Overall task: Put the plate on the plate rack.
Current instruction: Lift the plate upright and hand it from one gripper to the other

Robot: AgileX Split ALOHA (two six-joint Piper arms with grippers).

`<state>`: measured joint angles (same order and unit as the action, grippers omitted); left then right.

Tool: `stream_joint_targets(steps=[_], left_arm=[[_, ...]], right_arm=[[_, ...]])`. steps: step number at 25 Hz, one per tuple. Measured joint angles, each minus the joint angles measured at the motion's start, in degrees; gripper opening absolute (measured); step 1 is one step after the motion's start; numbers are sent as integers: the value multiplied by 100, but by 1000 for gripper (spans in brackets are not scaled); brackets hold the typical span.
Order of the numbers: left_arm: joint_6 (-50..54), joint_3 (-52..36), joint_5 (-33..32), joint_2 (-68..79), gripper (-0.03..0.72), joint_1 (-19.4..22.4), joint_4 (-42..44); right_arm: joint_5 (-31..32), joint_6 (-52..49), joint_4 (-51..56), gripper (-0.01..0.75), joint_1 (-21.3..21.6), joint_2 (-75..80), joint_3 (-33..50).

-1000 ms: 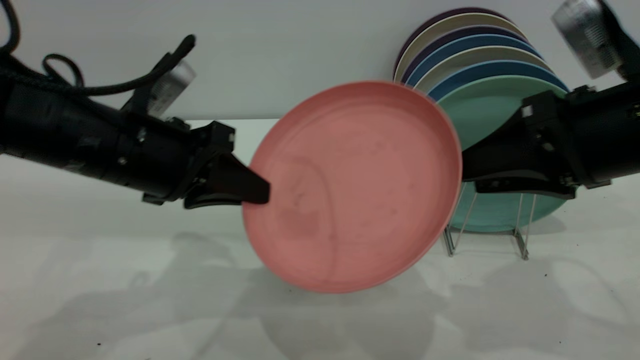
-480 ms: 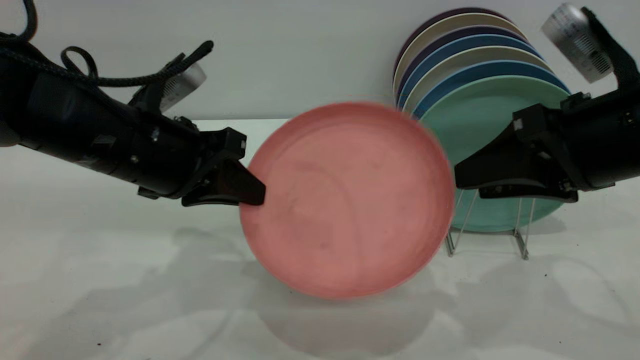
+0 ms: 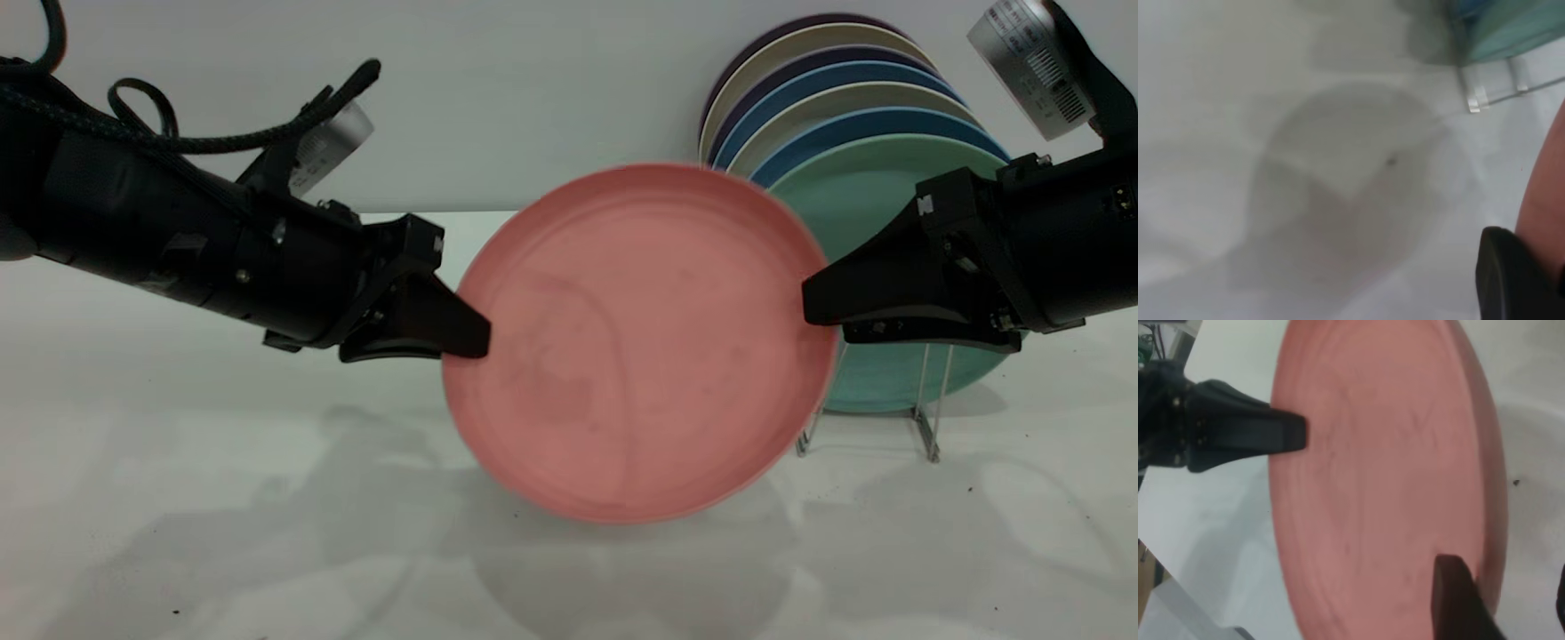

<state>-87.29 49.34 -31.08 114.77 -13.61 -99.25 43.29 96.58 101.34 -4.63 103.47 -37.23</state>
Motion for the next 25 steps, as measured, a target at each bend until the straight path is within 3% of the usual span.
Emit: stream_joint_targets(steps=[12,16,21,25], left_arm=[[-227,11,-475,0,16,-611,-91],[-283,11,-498,0,21,-590,-112],[-277,17,-742,0,40,-407,-150],[-277,17,-1148,0,103,-29,-120]], right_arm=[[88,-46,6,353,0,0,0],[208,-36,-79,187,0,0,0],[228,-30,-120,177,-5,0,0],[162,-49,-265,177,129,0,-6]])
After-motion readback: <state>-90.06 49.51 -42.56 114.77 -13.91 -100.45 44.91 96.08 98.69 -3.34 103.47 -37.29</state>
